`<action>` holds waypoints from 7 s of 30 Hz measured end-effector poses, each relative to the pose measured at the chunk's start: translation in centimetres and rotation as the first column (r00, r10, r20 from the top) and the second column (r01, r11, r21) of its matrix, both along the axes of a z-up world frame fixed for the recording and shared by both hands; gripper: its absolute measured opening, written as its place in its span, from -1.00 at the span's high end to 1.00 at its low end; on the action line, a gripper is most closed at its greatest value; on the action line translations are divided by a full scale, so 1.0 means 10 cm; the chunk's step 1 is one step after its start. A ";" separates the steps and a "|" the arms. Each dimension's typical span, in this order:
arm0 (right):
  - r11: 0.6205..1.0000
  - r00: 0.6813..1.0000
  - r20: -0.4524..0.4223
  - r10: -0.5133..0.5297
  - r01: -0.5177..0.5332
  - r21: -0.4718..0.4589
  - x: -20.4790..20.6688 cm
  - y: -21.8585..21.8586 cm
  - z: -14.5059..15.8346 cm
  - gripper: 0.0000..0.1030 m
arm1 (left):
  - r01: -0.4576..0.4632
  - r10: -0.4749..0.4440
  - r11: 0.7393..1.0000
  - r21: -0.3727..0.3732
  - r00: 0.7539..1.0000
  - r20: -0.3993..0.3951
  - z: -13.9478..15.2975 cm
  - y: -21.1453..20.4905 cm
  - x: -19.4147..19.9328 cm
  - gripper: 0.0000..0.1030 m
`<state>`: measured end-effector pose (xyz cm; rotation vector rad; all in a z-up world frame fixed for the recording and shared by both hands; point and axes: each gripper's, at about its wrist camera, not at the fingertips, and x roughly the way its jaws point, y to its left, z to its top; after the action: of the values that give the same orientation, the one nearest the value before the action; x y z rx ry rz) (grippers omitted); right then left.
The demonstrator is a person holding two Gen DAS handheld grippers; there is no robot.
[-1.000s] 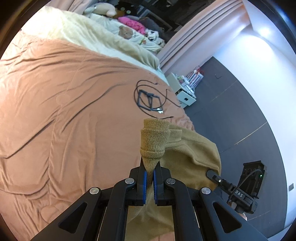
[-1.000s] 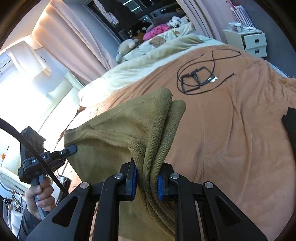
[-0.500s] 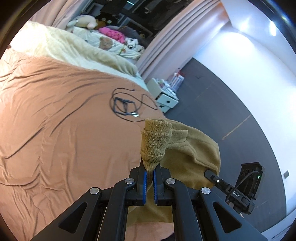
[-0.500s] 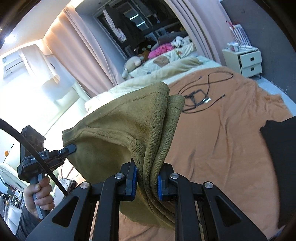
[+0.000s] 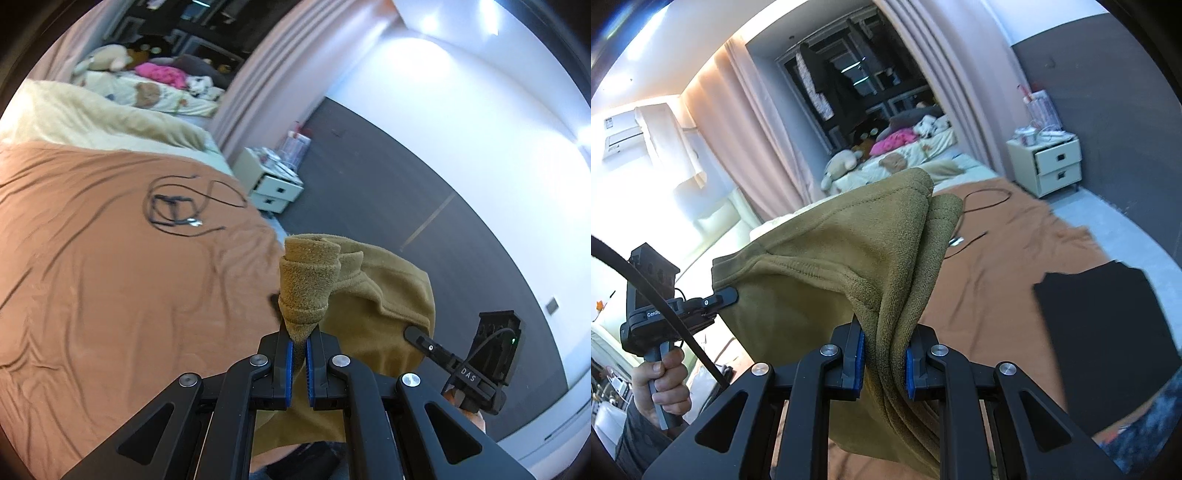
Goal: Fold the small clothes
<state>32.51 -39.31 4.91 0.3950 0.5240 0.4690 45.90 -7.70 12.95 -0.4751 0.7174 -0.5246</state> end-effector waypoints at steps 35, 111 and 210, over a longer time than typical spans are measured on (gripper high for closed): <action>0.937 0.940 0.041 -0.339 0.341 -0.070 -0.92 -0.38 0.02 0.75 | 0.443 -0.443 0.897 0.001 0.897 -0.001 -0.21 -2.79 0.15 0.90; 0.819 0.751 -0.387 -0.535 0.348 -0.456 2.38 0.68 -1.30 0.62 | 0.238 -0.143 0.916 0.324 0.946 -0.290 -3.14 -2.84 3.08 0.01; 0.747 0.835 0.029 -0.550 0.507 -0.429 -3.20 3.24 0.37 -1.00 | 0.119 -0.180 0.884 0.452 0.979 0.093 -1.17 -0.59 -1.60 -0.99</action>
<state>0.50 -6.91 8.61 0.1326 0.5653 -0.2269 29.94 -13.61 1.21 0.0470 0.7226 -0.5115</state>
